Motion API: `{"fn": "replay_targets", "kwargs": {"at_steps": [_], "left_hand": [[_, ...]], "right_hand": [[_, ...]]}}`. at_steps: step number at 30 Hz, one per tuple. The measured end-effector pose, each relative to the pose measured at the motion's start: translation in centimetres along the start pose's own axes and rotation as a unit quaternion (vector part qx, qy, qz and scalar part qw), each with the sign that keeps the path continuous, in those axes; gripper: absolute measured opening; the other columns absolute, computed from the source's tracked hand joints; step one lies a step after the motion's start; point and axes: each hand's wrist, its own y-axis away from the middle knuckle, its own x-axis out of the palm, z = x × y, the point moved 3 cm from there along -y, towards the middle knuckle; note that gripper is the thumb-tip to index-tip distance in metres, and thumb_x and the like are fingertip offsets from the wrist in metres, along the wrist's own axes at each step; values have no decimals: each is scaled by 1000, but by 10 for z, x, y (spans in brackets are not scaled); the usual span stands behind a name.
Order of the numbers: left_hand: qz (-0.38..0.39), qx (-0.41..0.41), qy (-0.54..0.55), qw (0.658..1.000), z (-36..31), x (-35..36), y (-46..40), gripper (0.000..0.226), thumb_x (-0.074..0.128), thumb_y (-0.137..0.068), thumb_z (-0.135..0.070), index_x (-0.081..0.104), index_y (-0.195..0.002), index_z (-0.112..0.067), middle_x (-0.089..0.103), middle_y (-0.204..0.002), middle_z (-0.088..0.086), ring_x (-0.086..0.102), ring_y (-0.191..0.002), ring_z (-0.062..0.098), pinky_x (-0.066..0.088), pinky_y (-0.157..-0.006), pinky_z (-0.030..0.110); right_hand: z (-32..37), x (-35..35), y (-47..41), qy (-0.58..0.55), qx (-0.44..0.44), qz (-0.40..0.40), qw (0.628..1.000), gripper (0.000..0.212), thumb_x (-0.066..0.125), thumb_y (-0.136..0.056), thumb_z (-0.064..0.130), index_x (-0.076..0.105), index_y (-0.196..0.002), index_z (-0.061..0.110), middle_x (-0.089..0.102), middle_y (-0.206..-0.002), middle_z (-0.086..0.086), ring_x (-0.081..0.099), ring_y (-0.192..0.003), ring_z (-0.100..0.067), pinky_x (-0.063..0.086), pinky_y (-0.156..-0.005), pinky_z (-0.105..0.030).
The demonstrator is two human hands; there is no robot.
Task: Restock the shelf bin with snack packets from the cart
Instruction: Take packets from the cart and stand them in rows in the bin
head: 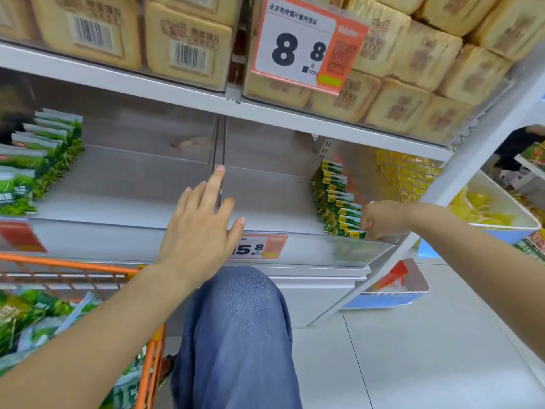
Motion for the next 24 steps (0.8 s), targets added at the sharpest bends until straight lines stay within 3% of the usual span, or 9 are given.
{"fn": "replay_targets", "kwargs": {"at_steps": [5, 8, 14, 20, 24], "left_hand": [[-8, 5, -2, 1000, 1, 1, 0, 52, 30, -92, -41, 65, -99, -4, 28, -152, 25, 51, -117, 43, 39, -101, 55], [-14, 10, -1, 1000, 1, 1, 0, 52, 30, -92, -41, 65, -99, -4, 27, -152, 26, 51, -115, 43, 39, -101, 55], [-27, 15, 1, 1000, 0, 0, 1, 50, 31, -91, -40, 65, -97, -3, 28, -151, 26, 54, -109, 42, 41, -99, 55], [-27, 11, 3, 1000, 1, 0, 1, 51, 30, -92, -40, 65, -99, -4, 28, -152, 26, 56, -107, 44, 40, -99, 55], [-30, 14, 0, 999, 1, 0, 0, 50, 30, -92, -40, 65, -98, -4, 28, -152, 25, 57, -101, 44, 42, -97, 54]], "right_hand": [[-4, 0, 1, 17, 18, -11, 1000, 36, 65, -77, 10, 37, -55, 14, 34, -60, -4, 31, -64, -23, 22, -51, -30], [0, 2, -2, 15, 20, -19, 1000, 23, 58, -78, 4, 45, -60, 10, 34, -57, -4, 33, -62, -23, 23, -46, -27], [-2, 6, -11, -85, 16, -25, 996, 34, 47, -75, -6, 45, -48, 13, 43, -47, -1, 43, -48, -17, 34, -51, -22], [5, 9, -16, -34, 9, -52, 998, 33, 43, -75, -4, 34, -51, 15, 28, -53, -4, 28, -54, -22, 22, -50, -27], [-2, 8, -13, -60, 7, -60, 996, 26, 50, -79, 2, 46, -56, 14, 40, -60, -6, 35, -59, -23, 29, -57, -28]]}}
